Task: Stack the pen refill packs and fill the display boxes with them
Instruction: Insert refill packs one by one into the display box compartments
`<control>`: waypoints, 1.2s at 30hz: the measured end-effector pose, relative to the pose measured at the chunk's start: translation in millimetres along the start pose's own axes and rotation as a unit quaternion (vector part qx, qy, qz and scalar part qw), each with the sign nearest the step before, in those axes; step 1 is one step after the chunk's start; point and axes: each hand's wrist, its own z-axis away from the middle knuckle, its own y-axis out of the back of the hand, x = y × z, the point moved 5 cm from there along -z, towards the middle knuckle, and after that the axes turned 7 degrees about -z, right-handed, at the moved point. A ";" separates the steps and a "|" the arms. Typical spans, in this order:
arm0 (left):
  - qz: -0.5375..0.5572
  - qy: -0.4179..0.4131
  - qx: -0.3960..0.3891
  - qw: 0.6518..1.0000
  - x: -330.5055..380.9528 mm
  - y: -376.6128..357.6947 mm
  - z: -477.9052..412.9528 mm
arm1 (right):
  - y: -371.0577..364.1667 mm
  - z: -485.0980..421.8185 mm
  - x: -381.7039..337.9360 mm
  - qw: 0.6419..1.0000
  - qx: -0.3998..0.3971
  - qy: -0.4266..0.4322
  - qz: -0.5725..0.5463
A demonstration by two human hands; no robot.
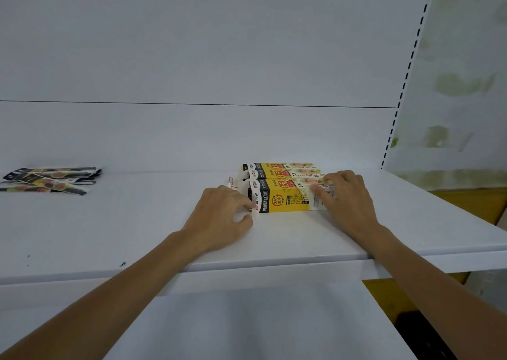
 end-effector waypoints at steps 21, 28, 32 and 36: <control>0.046 0.203 0.022 0.978 -197.0 70.6 126.7 | -109.3 -8.4 -287.9 0.947 -0.071 0.231 -0.211; 0.035 0.268 0.023 0.963 -315.0 108.3 192.4 | -199.1 10.0 -389.9 0.931 -0.180 0.226 -0.222; 0.033 0.285 0.003 0.958 -383.6 120.1 211.7 | -245.6 4.4 -413.2 0.937 -0.252 0.159 -0.184; 0.054 0.288 -0.014 0.956 -438.8 120.8 211.2 | -266.5 -12.8 -429.5 0.944 -0.266 0.125 -0.148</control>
